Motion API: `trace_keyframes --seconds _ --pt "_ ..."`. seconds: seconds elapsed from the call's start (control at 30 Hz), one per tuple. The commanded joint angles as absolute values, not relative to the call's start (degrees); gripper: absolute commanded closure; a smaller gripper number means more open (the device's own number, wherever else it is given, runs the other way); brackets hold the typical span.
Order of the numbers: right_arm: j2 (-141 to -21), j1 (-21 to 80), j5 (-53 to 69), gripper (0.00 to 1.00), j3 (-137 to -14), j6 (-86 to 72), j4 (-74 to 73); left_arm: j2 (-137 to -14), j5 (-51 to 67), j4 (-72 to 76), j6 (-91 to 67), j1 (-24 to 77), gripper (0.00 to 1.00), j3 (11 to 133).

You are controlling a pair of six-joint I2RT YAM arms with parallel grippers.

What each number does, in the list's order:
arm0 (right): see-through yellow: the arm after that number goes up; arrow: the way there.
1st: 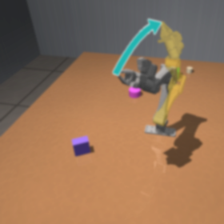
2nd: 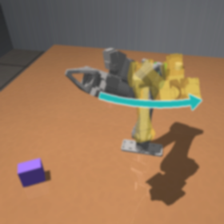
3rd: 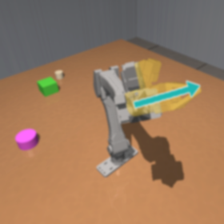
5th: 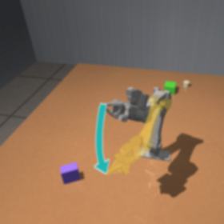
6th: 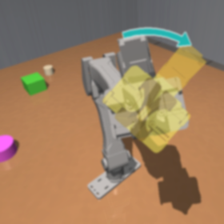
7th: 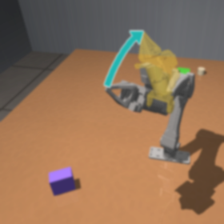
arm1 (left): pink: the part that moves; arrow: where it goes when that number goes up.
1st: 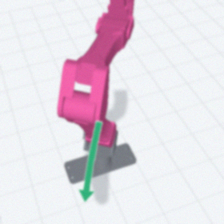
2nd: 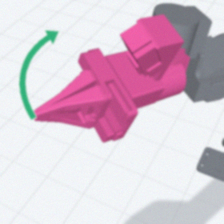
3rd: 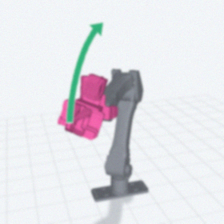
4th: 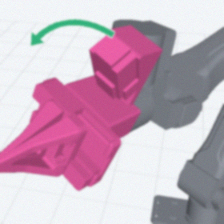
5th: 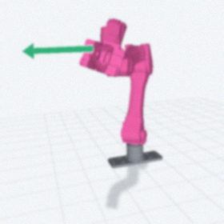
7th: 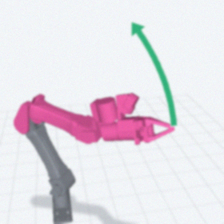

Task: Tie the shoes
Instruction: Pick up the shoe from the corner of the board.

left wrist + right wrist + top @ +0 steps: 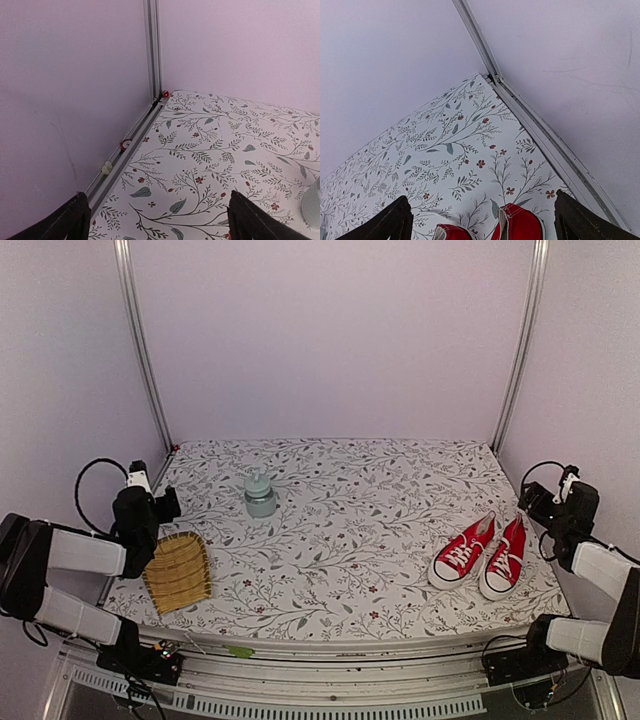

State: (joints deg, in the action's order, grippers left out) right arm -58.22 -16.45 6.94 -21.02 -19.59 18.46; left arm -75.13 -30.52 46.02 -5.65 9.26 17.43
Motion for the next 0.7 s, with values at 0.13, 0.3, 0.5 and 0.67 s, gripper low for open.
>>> trace_keyframes --seconds 0.13,0.3,0.5,0.67 --pt "-50.9 -16.3 13.0 0.01 -25.2 -27.0 19.3 -68.1 -30.2 32.6 -7.3 13.2 0.04 27.0" --pt "-51.1 -13.5 17.9 0.01 -31.1 -25.9 11.8 -66.2 -24.9 20.1 -7.0 19.0 0.04 35.3" --pt "-62.2 1.0 0.5 0.15 -40.4 -25.8 -9.2 -69.5 -13.4 8.0 2.6 28.5 0.05 47.4" --pt "-79.2 5.8 -9.5 0.32 -50.8 -33.1 -25.8 -70.9 -5.0 13.8 5.1 31.4 0.05 48.0"
